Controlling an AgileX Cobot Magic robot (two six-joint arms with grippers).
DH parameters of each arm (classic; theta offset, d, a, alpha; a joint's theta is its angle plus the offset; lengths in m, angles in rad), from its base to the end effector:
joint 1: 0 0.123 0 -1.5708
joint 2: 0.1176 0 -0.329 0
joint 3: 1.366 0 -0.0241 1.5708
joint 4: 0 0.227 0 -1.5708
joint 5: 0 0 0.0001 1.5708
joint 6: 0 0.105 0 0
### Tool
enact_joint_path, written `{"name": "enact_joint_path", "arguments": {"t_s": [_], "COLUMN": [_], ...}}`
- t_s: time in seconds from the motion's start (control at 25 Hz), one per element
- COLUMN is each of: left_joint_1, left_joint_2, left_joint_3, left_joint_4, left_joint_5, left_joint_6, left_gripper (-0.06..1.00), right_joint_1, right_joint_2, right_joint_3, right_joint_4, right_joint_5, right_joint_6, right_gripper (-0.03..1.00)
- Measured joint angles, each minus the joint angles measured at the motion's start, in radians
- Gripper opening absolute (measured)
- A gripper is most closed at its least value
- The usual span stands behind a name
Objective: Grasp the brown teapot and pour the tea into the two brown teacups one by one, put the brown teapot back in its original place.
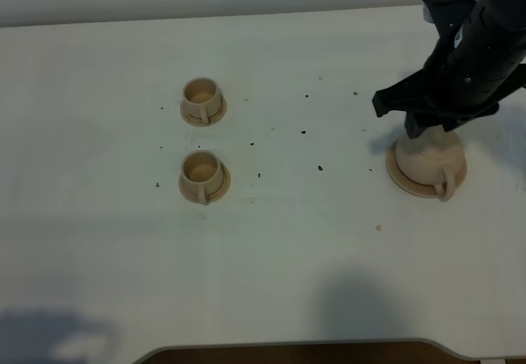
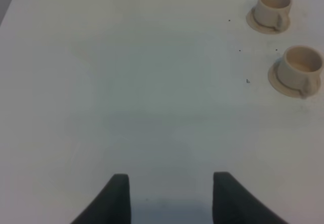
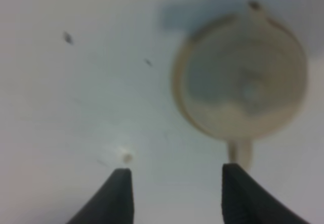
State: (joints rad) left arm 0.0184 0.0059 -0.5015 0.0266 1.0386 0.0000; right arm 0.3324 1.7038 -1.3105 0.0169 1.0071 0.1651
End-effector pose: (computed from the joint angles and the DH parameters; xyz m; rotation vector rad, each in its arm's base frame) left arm -0.0560 0.0014 0.2623 -0.0194 2.0265 0.0434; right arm 0.3133 0.1097 0.2947 -0.2314 2.8843 0.1139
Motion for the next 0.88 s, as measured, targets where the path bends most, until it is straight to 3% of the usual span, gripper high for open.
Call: {"name": "enact_joint_path", "arguments": {"t_s": [0.32,0.88], "left_joint_1": [0.000,0.000], "left_joint_2": [0.000,0.000], "left_joint_3": [0.000,0.000], "left_joint_4": [0.000,0.000], "left_joint_5": [0.000,0.000], "left_joint_6": [0.000,0.000], "left_gripper": [0.39,0.39], "right_joint_1": [0.000,-0.022], "right_joint_2": [0.080,0.182], "right_joint_3": [0.002,0.002], "right_joint_4": [-0.031,-0.103], "right_joint_5": [0.076,0.094], "right_joint_6": [0.052,0.042], "right_gripper": [0.42,0.42]}}
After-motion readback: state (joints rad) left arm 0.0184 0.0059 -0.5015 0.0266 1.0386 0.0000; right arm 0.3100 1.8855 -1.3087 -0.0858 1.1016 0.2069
